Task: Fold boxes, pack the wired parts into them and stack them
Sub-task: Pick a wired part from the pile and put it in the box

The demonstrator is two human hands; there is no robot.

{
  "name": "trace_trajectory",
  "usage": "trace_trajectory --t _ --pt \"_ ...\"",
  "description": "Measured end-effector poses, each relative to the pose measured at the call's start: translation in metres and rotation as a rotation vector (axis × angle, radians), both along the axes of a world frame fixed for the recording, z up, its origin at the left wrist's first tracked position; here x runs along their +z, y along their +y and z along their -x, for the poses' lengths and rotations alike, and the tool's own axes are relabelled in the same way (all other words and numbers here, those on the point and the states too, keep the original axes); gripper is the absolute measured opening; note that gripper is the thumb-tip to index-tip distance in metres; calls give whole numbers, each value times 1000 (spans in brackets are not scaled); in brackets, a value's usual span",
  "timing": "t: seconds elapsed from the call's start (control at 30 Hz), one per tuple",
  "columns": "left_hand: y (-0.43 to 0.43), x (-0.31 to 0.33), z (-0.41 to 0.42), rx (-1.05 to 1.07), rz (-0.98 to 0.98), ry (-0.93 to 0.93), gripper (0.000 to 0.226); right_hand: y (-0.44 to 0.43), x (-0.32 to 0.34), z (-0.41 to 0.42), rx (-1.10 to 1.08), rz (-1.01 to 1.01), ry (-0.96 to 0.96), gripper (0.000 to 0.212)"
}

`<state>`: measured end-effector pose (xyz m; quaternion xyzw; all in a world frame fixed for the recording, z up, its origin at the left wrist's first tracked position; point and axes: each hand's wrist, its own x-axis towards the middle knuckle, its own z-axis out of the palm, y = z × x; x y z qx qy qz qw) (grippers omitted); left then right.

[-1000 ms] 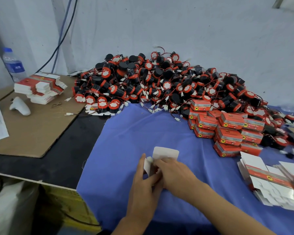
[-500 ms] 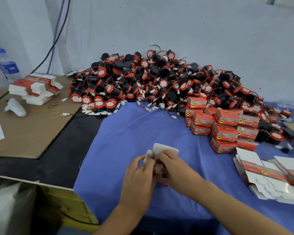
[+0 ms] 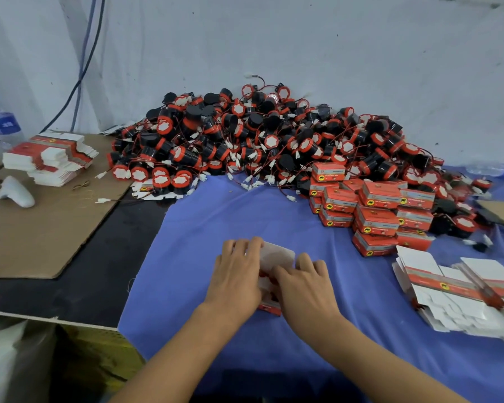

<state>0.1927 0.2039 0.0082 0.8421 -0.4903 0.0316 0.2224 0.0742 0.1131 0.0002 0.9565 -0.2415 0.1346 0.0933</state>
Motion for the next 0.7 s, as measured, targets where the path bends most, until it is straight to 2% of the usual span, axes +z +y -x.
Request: trace_trajectory --t 0.1,0.27,0.37,0.47,0.53,0.63,0.7 --pt "2 -4 2 -30 49 119 57 1 -7 1 -31 -11 -15 28" --pt "4 -8 2 -29 109 182 50 2 -12 2 -22 15 29 33" --pt "5 -9 -1 -45 88 98 42 0 -14 3 1 24 28 36" --pt "6 -10 -4 -48 -10 -48 31 2 -15 2 -3 -16 42 61" --pt "6 -11 -7 -35 -30 -71 28 2 -15 1 17 -25 86 67" --pt "8 -10 -13 26 -6 53 23 1 -14 2 35 -43 121 59" --pt "9 -11 -15 64 -13 154 28 1 -13 2 27 -44 139 59"
